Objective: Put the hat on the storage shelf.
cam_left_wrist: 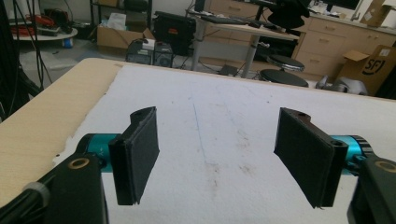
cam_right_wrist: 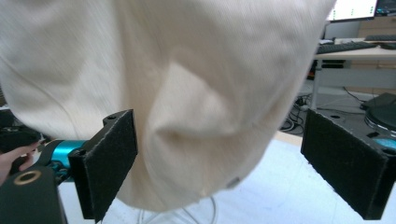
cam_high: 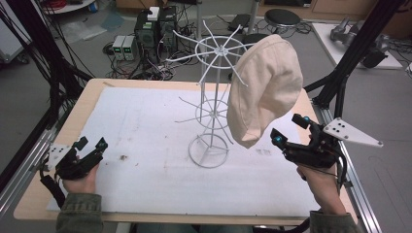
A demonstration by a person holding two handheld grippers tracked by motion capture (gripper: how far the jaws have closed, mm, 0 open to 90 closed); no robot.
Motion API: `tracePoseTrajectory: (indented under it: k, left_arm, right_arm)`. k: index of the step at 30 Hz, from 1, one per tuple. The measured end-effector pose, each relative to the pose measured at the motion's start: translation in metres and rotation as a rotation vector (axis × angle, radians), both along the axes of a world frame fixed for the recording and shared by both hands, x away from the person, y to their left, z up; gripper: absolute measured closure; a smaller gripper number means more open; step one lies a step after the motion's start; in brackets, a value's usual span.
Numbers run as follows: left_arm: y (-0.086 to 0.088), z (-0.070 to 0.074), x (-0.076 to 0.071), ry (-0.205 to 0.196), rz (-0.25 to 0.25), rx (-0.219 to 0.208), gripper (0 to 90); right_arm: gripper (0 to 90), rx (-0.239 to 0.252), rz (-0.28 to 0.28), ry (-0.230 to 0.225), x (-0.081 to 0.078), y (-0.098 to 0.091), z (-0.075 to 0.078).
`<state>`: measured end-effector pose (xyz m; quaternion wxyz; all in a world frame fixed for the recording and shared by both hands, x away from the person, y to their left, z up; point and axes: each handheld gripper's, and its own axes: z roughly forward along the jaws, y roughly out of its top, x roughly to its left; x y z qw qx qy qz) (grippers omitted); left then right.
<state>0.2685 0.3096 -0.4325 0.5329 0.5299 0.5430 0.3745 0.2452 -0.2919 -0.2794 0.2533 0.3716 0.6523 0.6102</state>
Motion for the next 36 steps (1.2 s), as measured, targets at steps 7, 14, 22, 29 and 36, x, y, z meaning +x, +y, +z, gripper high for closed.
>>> tracePoseTrajectory:
  k: [7, 14, 22, 29, 36]
  left_arm:
    - [0.0, 0.0, 0.0, -0.002, 0.001, 0.0, 30.4]
    - [0.0, 0.0, 0.0, -0.003, 0.002, -0.001, 30.3]
    - [0.0, 0.0, 0.0, -0.003, 0.003, -0.001, 30.3]
    - [0.0, 0.0, 0.0, -0.004, 0.001, -0.003, 30.3]
    - [0.0, 0.0, 0.0, -0.005, 0.002, -0.001, 30.4]
  right_arm:
    - [9.9, -0.024, -0.059, 0.007, -0.003, -0.001, -0.021]
    - [10.0, -0.04, -0.13, 0.026, -0.005, -0.005, -0.041]
    - [10.0, -0.057, -0.259, 0.033, -0.006, -0.012, -0.07]
    - [10.0, -0.081, -0.379, 0.025, -0.011, -0.012, -0.097]
    - [10.0, -0.096, -0.487, 0.029, -0.011, -0.01, -0.117]
